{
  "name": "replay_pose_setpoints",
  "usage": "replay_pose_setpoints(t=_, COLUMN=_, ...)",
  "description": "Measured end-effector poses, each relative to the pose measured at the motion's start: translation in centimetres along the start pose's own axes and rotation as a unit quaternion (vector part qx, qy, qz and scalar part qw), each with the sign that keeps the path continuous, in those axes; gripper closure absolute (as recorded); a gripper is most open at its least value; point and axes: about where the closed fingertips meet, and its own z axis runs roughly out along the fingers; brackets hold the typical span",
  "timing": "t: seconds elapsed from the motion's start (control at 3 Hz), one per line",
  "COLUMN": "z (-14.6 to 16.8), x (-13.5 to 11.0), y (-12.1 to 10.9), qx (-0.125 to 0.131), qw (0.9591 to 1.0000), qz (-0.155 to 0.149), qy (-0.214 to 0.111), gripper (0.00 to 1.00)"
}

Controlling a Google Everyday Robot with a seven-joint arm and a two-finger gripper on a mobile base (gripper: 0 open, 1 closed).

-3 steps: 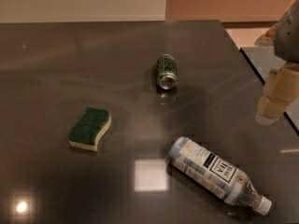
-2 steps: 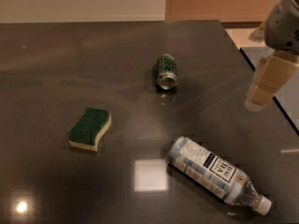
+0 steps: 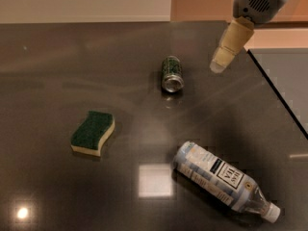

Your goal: Place green can upright

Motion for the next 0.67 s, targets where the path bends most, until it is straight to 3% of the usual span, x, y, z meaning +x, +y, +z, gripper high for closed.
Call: replay_pose_setpoints(t=0.67, z=3.8, x=-5.6, y=-4.1, qx=-0.001, qw=0.9962, qz=0.087, qy=-0.009, gripper=0.00)
